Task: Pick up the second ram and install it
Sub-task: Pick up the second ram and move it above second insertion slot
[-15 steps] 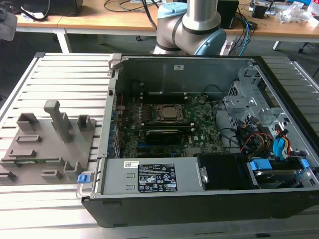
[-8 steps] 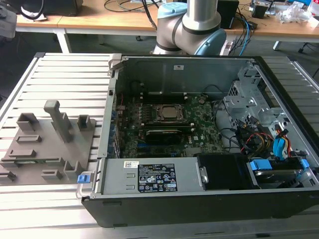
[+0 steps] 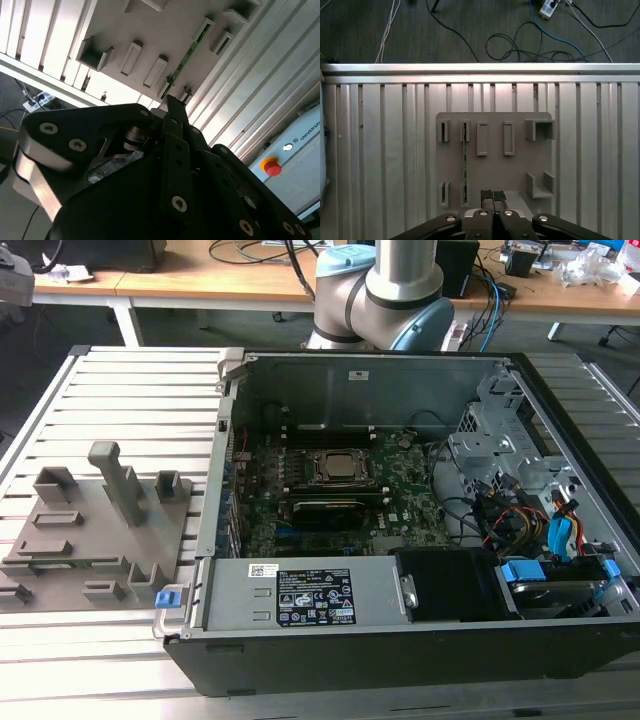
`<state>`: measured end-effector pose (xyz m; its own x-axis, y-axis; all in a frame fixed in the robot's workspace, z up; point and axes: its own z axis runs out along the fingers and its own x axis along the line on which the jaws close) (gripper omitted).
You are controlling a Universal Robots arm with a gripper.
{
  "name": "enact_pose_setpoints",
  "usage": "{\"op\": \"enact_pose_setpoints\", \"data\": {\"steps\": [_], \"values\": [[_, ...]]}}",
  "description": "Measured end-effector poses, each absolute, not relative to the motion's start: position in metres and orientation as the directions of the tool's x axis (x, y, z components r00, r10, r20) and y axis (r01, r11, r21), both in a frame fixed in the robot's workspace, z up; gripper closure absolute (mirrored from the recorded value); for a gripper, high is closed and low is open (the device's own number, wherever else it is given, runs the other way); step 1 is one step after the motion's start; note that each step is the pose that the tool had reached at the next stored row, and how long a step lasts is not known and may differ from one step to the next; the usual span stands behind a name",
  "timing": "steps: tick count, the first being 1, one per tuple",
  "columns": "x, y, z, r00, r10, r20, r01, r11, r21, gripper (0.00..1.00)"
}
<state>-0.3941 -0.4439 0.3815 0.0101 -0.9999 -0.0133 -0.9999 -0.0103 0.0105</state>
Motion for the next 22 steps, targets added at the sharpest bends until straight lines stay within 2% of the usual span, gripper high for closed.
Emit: {"op": "enact_pose_setpoints", "data": {"steps": [6,12,19,22], "values": [[-0.3942,-0.4439,0.3814,0.117,-0.993,-0.013,-0.993,-0.118,0.011,0.89],[-0.3941,-0.4439,0.3814,0.123,-0.992,-0.013,-0.992,-0.123,0.011,0.89],[-0.3941,-0.4439,0.38,-0.059,-0.998,-0.013,-0.998,0.059,0.011,0.89],[-0.3941,-0.4439,0.38,-0.066,-0.998,-0.013,-0.998,0.066,0.011,0.89]]}}
